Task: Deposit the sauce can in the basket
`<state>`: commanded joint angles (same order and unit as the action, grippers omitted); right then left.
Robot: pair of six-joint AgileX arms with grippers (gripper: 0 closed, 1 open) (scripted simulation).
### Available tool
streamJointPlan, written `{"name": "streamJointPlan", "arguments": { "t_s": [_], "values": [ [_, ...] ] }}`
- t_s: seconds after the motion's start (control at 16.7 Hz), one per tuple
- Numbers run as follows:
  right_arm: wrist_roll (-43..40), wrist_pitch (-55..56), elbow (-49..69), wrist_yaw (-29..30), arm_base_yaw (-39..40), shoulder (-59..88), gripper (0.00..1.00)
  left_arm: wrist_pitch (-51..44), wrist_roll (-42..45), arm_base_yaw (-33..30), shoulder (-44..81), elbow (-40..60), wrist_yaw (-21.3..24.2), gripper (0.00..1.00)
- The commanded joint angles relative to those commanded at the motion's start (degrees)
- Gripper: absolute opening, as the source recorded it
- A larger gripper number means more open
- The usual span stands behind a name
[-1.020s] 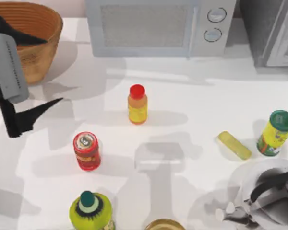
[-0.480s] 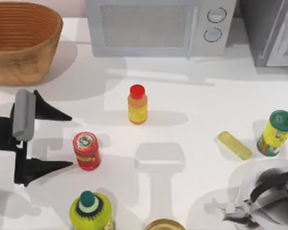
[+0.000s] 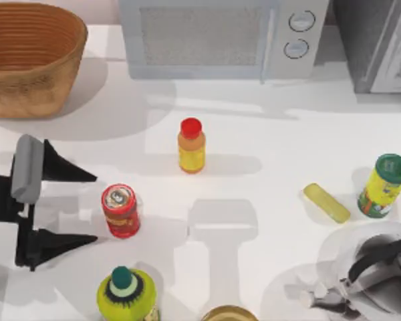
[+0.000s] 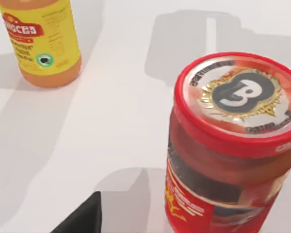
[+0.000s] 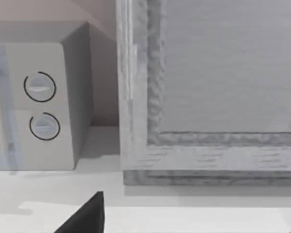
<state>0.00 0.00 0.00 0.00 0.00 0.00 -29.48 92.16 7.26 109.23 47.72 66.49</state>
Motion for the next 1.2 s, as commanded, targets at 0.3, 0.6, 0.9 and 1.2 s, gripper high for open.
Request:
{"name": "streamJointPlan", "arguments": {
  "t_s": [0.3,0.6,0.9,1.2],
  "values": [
    [0.0,0.0,0.0,0.0,0.0,0.0,1.0,5.73,-6.55,-4.52,1.3,2.43,0.82,1.0],
    [0.0,0.0,0.0,0.0,0.0,0.0,1.0,23.26,-22.69,-12.53,1.87,0.47,-1.13,1.0],
    [0.0,0.0,0.0,0.0,0.0,0.0,1.0,36.31,-28.77,-13.04,3.35,-6.03,-2.62,1.0],
    [0.0,0.0,0.0,0.0,0.0,0.0,1.0,37.42,-29.14,-12.6,3.6,-7.44,-2.62,1.0]
  ]
}}
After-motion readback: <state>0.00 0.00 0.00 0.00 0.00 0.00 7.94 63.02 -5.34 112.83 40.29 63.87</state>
